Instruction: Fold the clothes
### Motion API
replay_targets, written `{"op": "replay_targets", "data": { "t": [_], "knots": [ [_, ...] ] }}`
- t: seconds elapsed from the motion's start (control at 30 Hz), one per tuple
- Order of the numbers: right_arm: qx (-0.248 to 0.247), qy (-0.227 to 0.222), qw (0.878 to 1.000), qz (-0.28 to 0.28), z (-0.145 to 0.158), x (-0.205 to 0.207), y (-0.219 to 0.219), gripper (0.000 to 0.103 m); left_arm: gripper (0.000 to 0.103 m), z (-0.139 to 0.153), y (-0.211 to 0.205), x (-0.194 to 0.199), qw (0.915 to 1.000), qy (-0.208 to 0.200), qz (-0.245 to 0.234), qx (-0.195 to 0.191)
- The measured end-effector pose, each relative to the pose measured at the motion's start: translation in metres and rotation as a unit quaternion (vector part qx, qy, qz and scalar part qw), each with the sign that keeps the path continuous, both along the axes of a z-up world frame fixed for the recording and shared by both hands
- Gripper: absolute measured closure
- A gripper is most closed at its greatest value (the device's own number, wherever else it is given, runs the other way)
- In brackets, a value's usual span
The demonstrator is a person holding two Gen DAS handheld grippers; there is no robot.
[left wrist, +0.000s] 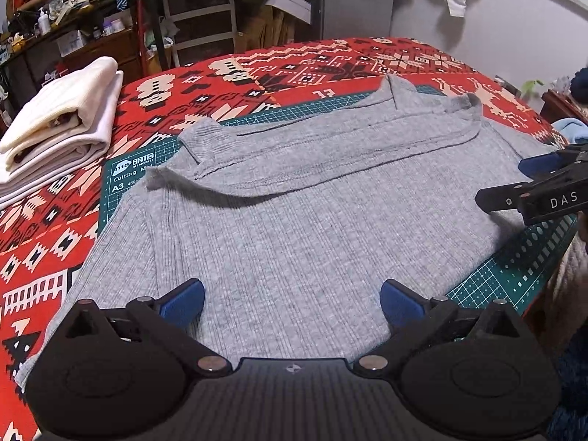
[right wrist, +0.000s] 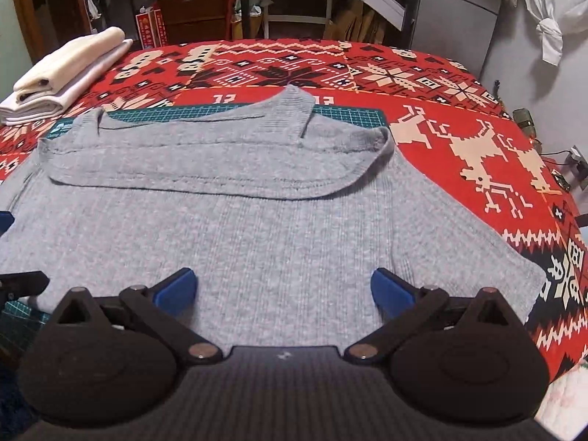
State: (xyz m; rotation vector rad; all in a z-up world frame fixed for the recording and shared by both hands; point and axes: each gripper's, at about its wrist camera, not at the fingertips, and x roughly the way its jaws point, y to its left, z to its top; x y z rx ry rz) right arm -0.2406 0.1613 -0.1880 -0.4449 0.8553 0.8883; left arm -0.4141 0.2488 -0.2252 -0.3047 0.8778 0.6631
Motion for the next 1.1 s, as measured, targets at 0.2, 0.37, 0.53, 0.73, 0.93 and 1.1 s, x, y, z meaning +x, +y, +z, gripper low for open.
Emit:
{"op": "replay_targets", "data": {
  "t": [0.2,0.37,0.53,0.73,0.93,1.1],
  "knots": [
    [0.013,0.009,1.000,0.009,0.014,0.006,-0.004,0.001,0.016,0.010,0.003,0.000,0.9999,0.001,0.012,0.004],
    [0.053,-0.011,0.999,0.003,0.035,0.018,-0.010,0.025,0.035,0.028,0.005,-0.003,0.9986,-0.023,0.022,0.043],
    [0.041,-0.022,0.999,-0.003,0.038,0.034,-0.005,0.086,0.089,0.027,0.030,-0.003,0.9987,-0.017,0.041,0.027],
    [0.020,-0.016,1.000,0.007,0.020,0.049,0.003,0.092,0.095,0.021,0.044,0.000,0.9985,0.012,0.019,0.051],
    [0.023,-0.005,1.000,0.002,0.010,0.067,0.015,0.092,0.094,0.014,0.057,0.010,0.9989,0.013,0.017,0.041],
    [0.039,0.006,0.999,-0.016,0.012,0.086,0.029,0.092,0.094,0.014,0.075,0.018,0.9987,-0.003,0.039,0.031]
  ]
}}
